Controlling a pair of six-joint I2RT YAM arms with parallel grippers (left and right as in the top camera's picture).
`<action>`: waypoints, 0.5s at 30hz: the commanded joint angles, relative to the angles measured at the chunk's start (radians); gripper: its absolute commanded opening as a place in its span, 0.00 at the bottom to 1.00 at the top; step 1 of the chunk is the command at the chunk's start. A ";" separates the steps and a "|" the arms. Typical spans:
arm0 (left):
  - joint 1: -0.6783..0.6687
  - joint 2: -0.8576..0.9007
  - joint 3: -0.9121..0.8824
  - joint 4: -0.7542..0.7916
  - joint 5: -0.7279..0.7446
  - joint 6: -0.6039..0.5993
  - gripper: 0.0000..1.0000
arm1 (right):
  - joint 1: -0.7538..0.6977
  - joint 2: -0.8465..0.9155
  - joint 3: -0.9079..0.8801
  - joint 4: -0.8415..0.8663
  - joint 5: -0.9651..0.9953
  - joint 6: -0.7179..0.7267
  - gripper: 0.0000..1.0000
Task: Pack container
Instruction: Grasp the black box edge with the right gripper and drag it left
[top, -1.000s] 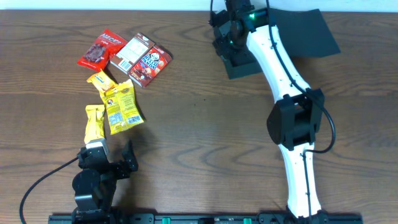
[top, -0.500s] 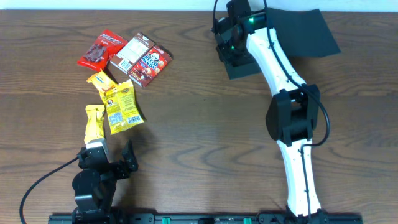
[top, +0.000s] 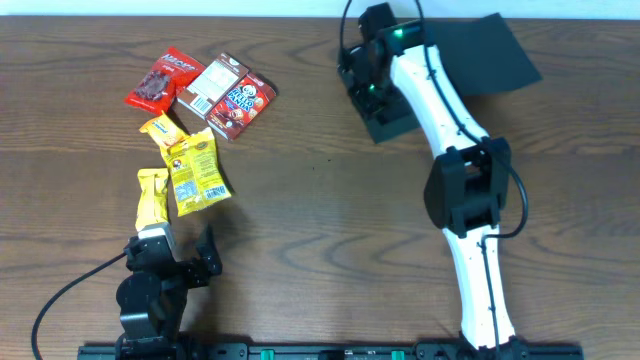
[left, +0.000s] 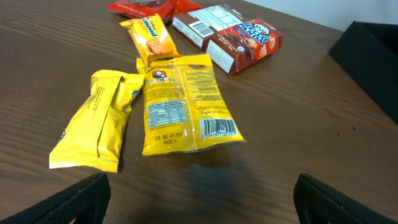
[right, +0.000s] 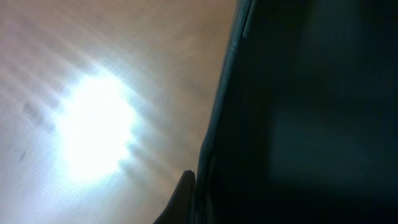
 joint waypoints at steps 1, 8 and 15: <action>0.006 -0.006 -0.016 -0.002 -0.004 0.000 0.95 | 0.095 0.010 -0.008 -0.068 -0.050 -0.121 0.01; 0.006 -0.006 -0.016 -0.001 -0.003 0.000 0.95 | 0.226 0.010 -0.008 -0.244 -0.036 -0.280 0.02; 0.006 -0.006 -0.016 -0.001 -0.003 0.000 0.95 | 0.272 0.006 -0.008 -0.351 -0.026 -0.330 0.01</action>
